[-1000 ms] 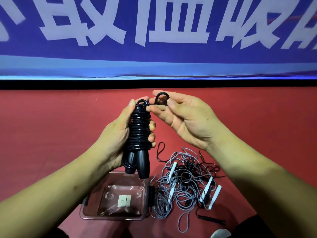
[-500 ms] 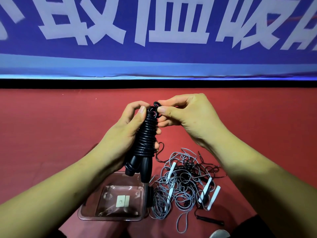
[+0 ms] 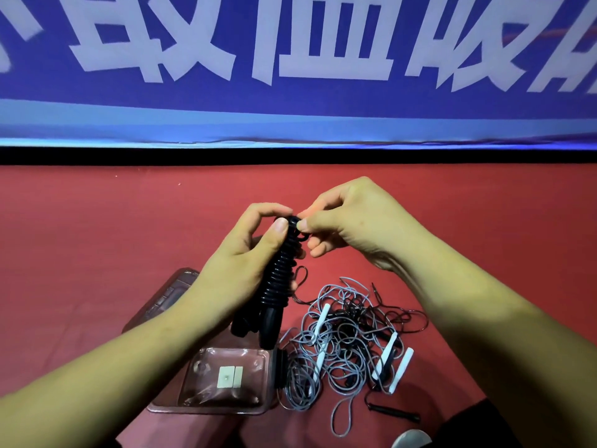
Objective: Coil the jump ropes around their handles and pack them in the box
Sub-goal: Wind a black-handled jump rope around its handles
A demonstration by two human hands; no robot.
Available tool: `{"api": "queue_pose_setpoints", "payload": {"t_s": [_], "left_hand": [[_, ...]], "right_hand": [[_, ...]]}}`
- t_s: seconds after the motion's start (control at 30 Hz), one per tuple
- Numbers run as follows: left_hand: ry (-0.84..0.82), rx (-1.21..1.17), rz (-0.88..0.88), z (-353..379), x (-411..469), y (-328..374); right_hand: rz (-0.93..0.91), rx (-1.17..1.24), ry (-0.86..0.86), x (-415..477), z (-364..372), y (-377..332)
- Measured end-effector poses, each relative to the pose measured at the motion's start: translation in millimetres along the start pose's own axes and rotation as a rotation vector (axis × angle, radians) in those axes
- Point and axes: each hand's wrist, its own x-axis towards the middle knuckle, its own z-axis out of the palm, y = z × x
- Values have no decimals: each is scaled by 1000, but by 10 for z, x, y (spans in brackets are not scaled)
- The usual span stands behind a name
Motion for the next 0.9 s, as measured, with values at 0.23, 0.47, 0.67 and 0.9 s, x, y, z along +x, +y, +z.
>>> {"api": "queue_pose_setpoints", "payload": {"t_s": [0.23,0.47,0.67,0.9], "left_hand": [[-10,0,-23,12,25,59],[3,61,11,33,8,7],[-9,107,50,-20,26,52],[-51,15,30,-78,46,66]], "right_hand": [[-15,-30,-29,6,-102,-50],[12,-105,-73,11,-124,-24],[-56,-72,-90,0,-102,-16],[-233,-214,-94,3,-106,5]]}}
